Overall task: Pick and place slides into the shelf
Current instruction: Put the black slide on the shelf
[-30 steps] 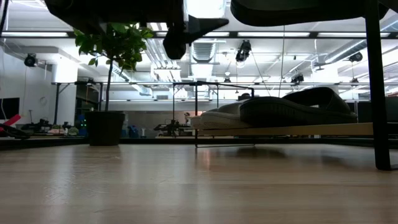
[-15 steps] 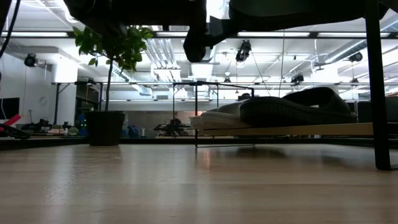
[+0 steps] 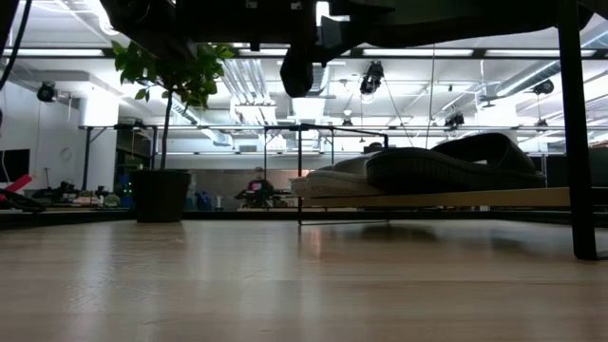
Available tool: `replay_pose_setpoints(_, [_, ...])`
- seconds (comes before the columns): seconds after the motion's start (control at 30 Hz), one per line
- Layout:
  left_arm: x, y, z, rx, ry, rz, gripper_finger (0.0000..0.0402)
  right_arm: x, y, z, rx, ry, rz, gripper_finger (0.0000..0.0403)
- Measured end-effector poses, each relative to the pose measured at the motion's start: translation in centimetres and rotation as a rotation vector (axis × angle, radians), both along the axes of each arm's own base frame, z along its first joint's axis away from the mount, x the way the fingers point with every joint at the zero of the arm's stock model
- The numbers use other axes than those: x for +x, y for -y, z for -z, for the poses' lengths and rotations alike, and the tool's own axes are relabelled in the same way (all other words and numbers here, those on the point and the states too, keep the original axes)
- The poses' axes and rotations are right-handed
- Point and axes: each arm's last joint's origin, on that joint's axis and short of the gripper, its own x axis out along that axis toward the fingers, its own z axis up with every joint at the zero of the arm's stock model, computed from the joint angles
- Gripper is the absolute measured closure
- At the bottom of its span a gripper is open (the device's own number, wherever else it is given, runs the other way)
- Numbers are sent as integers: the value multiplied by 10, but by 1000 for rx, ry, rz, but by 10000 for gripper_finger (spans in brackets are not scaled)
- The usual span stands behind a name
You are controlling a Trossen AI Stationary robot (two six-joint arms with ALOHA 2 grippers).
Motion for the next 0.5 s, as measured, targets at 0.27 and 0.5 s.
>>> replay_pose_setpoints(0.27, [2,-4,-3,-9,10,36,353,-1,0,0,-16,3,-15,361])
replay_pose_setpoints(0.5, [2,-4,-4,-86,16,83,353,-3,3,-8,-160,51,-43,298])
